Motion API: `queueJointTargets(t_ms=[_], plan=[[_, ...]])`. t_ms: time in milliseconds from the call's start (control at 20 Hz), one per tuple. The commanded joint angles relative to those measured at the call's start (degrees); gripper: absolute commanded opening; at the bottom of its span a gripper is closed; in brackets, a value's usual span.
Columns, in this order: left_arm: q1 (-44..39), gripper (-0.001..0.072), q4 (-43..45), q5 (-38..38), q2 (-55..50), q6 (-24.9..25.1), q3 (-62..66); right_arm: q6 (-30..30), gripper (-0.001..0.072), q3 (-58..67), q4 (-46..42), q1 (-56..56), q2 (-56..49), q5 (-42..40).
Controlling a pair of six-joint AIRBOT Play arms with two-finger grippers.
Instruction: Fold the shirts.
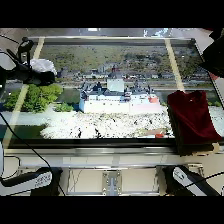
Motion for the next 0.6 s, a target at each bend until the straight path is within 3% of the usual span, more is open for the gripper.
queueJointTargets(t_ms=[0, 550], plan=[[0.02, 0.0013, 0.00, 0.02, -0.02, 0.02, 0.02, 0.04, 0.0011, 0.00, -0.44, 0.02, -0.04, 0.48], [0.02, 0.0013, 0.00, 0.02, -0.02, 0.00, 0.02, 0.02, 0.0011, 0.02, -0.46, 0.02, -0.02, 3.04]])
